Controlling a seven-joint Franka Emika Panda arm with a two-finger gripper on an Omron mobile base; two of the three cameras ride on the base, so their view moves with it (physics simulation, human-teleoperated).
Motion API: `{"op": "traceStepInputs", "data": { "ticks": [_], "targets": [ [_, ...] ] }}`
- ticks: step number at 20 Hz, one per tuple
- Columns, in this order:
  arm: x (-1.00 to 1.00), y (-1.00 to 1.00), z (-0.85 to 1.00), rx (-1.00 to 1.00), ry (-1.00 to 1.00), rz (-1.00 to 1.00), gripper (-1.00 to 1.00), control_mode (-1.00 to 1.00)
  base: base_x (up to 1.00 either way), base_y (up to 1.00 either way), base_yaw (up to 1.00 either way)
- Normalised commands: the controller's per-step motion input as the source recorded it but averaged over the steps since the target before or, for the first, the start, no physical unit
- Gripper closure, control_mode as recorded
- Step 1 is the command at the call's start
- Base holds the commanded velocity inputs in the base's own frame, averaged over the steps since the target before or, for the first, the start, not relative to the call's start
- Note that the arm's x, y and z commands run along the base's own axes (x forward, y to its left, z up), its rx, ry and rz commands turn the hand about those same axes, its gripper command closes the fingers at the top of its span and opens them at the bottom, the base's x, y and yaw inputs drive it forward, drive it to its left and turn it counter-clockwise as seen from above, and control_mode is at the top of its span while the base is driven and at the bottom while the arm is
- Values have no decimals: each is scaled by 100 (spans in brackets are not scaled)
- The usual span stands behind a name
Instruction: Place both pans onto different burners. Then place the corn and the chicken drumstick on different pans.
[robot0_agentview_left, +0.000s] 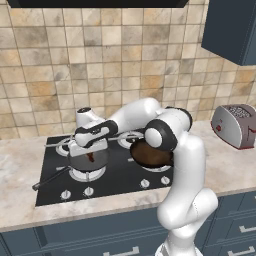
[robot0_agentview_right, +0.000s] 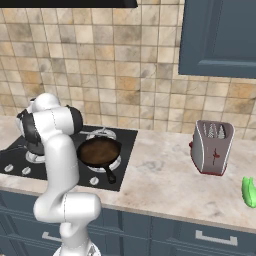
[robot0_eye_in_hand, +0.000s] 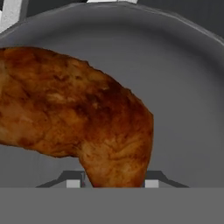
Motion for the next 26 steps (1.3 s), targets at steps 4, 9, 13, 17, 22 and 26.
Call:
{"op": "traceStepInputs", "data": {
  "ticks": [4, 9, 13, 17, 22, 26],
  "targets": [
    [-14, -2, 31, 0, -5, 0, -100, -100, 0, 0, 0],
    [-18, -6, 41, 0, -10, 0, -100, -100, 0, 0, 0],
    [-36, -43, 23, 0, -6, 0, -100, -100, 0, 0, 0],
    [-51, -72, 17, 0, -4, 0, -100, -100, 0, 0, 0],
    [-64, -76, 18, 2, -2, 0, -100, -100, 0, 0, 0],
    [-65, -85, 27, 6, -1, 0, -100, -100, 0, 0, 0]
  ]
}}
